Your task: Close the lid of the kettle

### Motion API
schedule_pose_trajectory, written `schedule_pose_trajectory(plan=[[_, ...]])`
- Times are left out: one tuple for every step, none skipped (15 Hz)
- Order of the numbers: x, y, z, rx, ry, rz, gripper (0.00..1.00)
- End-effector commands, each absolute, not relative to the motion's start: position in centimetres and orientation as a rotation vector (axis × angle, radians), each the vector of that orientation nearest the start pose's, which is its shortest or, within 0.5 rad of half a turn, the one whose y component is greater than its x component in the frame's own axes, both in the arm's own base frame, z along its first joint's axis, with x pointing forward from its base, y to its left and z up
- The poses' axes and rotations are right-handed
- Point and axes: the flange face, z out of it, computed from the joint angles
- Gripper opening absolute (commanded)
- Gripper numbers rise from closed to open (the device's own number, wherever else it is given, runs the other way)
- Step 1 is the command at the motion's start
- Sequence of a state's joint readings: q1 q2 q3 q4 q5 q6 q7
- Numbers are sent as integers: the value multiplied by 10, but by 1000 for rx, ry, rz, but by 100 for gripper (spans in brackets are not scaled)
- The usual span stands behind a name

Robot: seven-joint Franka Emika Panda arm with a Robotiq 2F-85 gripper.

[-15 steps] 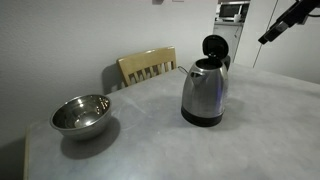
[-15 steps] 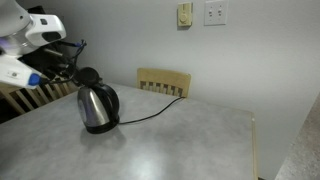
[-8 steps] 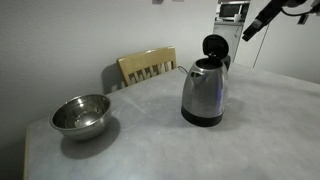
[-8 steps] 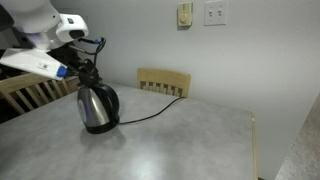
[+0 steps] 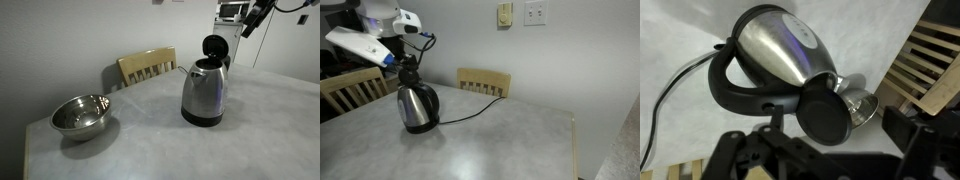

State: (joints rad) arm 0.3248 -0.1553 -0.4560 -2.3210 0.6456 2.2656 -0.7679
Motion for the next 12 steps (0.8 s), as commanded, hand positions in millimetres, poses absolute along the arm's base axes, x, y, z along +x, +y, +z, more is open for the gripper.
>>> schedule_pose_trajectory(plan=[[514,-59,413,-2578,-268,-431,97],[516,-59,413,-2569,-255,-451,81],[519,-60,412,-2558,-241,-481,73],[520,-58,409,-2538,-235,-510,71],[522,-57,407,-2516,-231,-539,65],[524,-56,402,-2489,-230,-575,56],[525,-54,398,-2470,-222,-598,50],[526,-53,392,-2459,-205,-613,43],[528,-54,385,-2447,-189,-629,37],[528,-53,380,-2440,-165,-635,29],[530,-53,374,-2437,-153,-643,22],[531,-54,366,-2437,-141,-646,15]])
